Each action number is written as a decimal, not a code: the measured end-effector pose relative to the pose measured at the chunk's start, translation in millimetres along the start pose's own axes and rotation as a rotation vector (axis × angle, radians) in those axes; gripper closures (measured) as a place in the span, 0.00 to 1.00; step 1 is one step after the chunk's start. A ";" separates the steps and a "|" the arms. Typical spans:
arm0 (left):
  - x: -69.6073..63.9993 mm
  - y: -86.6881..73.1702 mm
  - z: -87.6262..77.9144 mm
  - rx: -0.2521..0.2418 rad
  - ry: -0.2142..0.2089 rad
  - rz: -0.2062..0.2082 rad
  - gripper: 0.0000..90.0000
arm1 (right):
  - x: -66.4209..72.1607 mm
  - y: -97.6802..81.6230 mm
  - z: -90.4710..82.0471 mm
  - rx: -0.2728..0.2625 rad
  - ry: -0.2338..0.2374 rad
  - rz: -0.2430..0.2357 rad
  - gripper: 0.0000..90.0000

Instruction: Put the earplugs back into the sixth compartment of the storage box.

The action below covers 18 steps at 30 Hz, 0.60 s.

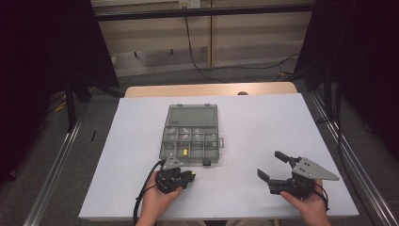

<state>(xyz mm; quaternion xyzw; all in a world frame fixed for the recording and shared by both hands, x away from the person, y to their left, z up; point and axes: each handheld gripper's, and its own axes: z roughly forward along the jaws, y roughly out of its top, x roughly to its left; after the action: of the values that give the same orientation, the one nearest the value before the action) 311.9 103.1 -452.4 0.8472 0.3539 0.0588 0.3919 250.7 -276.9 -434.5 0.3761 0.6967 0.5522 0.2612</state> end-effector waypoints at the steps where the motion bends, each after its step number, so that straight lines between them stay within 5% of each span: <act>1: -0.7 0.5 -0.1 0.006 -0.001 0.001 0.88 | -0.2 0.0 -0.1 -0.002 -0.001 0.000 0.12; 18: 3.0 2.5 -3.8 0.003 -0.033 -0.027 0.90 | 0.8 1.4 -0.9 -0.008 0.002 -0.002 0.12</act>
<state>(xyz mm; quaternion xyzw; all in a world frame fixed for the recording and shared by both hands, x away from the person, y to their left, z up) 314.0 106.3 -448.6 0.8437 0.3588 0.0388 0.3973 249.9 -276.6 -432.9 0.3737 0.6951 0.5550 0.2628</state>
